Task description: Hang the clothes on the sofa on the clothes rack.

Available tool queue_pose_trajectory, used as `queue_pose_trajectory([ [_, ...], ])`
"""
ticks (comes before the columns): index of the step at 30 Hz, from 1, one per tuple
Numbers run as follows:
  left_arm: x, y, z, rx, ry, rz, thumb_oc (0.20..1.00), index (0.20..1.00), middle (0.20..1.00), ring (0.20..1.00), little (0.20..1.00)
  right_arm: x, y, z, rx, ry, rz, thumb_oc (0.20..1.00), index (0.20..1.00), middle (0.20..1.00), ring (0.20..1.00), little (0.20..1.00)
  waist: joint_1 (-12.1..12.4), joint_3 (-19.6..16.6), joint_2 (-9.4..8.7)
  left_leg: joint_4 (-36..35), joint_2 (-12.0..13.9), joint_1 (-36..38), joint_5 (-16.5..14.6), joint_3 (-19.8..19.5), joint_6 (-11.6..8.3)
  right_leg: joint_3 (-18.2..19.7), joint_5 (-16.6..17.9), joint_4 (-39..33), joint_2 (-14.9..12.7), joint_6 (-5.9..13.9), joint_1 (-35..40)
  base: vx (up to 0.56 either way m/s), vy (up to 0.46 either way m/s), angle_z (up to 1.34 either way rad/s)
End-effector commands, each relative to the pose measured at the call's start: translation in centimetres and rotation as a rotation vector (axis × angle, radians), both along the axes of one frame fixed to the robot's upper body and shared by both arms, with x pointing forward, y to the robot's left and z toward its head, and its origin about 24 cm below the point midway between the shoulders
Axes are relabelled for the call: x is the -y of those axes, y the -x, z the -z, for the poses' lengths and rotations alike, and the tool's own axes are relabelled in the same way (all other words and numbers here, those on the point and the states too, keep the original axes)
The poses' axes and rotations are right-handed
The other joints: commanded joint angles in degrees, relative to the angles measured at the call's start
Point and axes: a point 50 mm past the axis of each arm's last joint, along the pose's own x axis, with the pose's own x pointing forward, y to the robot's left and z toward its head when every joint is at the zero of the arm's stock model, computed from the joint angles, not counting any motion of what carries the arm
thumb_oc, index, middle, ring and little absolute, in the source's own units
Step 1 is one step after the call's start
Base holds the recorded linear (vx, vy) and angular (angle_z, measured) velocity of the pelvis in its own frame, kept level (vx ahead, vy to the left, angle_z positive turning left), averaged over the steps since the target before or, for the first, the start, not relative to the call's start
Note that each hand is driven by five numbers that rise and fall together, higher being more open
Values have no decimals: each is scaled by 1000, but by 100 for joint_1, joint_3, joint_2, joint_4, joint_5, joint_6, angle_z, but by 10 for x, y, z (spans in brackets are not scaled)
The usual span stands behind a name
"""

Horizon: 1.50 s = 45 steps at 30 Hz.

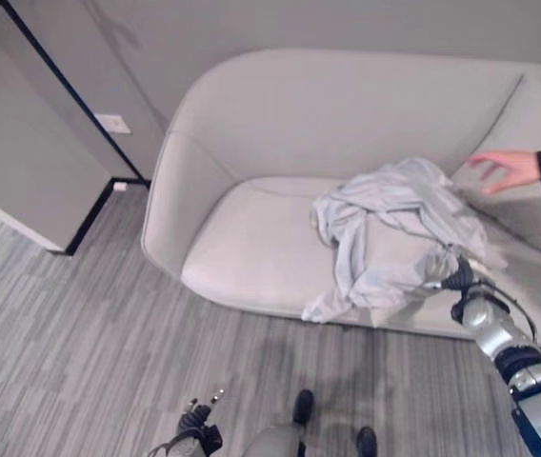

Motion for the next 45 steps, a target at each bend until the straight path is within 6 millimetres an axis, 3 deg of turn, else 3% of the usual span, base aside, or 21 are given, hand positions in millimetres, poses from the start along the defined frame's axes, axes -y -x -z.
queue_pose_trajectory([
  [1,-8,-8,-5,22,-54,6,1000,1000,1000,1000,1000,3,-18,-40,158,23,-9,1000,1000,1000,1000,1000,127,175,-217,585,-38,-935,-47,-198,-45,-36,365,59,-451,169,86,-50,8,4],
  [8,-7,-9,-4,16,-58,10,1000,1000,1000,1000,1000,-1,-28,-42,126,11,6,1000,1000,1000,1000,1000,329,423,-166,498,-69,-1188,59,-281,-77,-112,432,59,-403,161,-193,-11,-4,2],
  [14,-5,-25,-11,72,-78,37,1000,1000,1000,1000,1000,1,-32,-43,107,22,33,1000,1000,1000,1000,1000,451,626,-67,460,-107,-1316,139,-394,-122,-224,438,59,-374,162,-317,-9,-7,6],
  [23,1,-29,-12,77,-76,48,1000,1000,1000,1000,1000,-14,-33,-39,103,72,-34,1000,1000,1000,1000,1000,454,679,-86,443,-76,-1256,128,-437,-143,-255,376,59,-345,149,-243,2,-17,5],
  [26,-2,-24,-10,57,-88,48,1000,1000,1000,1000,1000,-17,-28,-36,109,95,-74,1000,1000,1000,1000,1000,387,602,-147,420,-50,-1130,87,-437,-154,-280,332,59,-340,135,-144,34,-44,6],
  [34,-6,-10,-6,7,-101,90,1000,1000,1000,1000,1000,-2,-8,-20,98,66,-41,1000,1000,1000,1000,1000,241,428,-235,397,12,-869,60,-498,-191,-369,207,59,-293,94,125,20,-35,2],
  [40,-10,4,-2,-36,-105,79,1000,1000,1000,1000,1000,-12,14,-27,196,118,-157,1000,1000,1000,1000,1000,43,264,-330,186,70,-609,93,-526,-195,-411,152,59,-269,77,267,25,-23,3],
  [42,-13,15,2,-78,-102,70,1000,1000,1000,1000,1000,-23,30,-22,190,119,-250,1000,1000,1000,1000,1000,-58,156,-391,104,112,-428,86,-532,-206,-423,110,77,-271,69,389,60,-55,0],
  [45,-14,19,3,-85,-98,65,1000,1000,1000,1000,1000,-31,35,-18,177,110,-295,1000,1000,1000,1000,1000,-90,129,-417,100,137,-340,70,-532,-210,-447,81,90,-265,66,458,17,-16,-1],
])
